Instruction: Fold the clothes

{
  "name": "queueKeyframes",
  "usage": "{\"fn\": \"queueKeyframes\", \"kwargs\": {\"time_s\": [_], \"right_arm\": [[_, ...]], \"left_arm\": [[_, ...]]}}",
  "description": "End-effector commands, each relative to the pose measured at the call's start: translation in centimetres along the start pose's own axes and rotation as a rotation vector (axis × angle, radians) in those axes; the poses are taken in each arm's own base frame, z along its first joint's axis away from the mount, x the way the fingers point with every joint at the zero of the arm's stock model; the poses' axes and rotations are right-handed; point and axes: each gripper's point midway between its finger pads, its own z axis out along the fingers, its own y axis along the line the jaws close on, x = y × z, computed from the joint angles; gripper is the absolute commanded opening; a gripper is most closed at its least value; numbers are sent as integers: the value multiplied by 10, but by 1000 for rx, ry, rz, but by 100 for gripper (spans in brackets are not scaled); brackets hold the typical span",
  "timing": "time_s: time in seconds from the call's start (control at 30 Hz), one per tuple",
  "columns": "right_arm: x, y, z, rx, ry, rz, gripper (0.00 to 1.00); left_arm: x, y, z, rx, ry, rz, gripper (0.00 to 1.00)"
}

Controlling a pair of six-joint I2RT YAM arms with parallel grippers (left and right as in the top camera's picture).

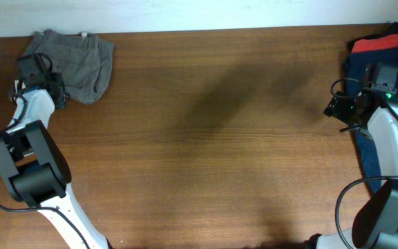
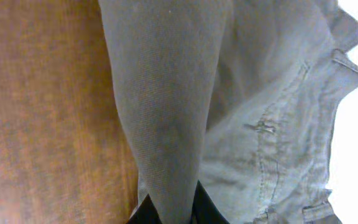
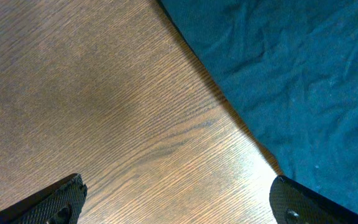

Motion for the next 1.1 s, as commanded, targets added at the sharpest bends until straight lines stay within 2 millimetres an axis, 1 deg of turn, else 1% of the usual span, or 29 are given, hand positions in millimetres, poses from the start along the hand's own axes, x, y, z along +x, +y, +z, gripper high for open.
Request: {"fn": "queueKeyframes", "kwargs": {"time_s": [0.0,0.07,0.17,0.23,0.43,0.53,0.63,0.87,1.07], "right_arm": [[1,-1,1,4,4,-4,99],[1,-1,1,4,4,-4,99],[1,-1,1,4,4,-4,99],[1,-1,1,4,4,-4,99],[1,-1,1,4,4,-4,99],[1,-1,1,4,4,-4,99],[1,-1,1,4,4,-4,99],[1,-1,1,4,4,-4,99],[1,-1,1,4,4,-4,98]], "left_arm": [[16,6,19,10,56,19,10],[20,7,23,15,72,19,10],[24,8,25,17,89,21,10],[25,7,25,18,90,22,12],[24,1,25,43,86,23,13],[23,-4,25,63,80,23,16],[22,-7,26,81,74,23,17],[24,-5,27,73,81,70,17],[22,-10,26,97,70,110,18]]}}
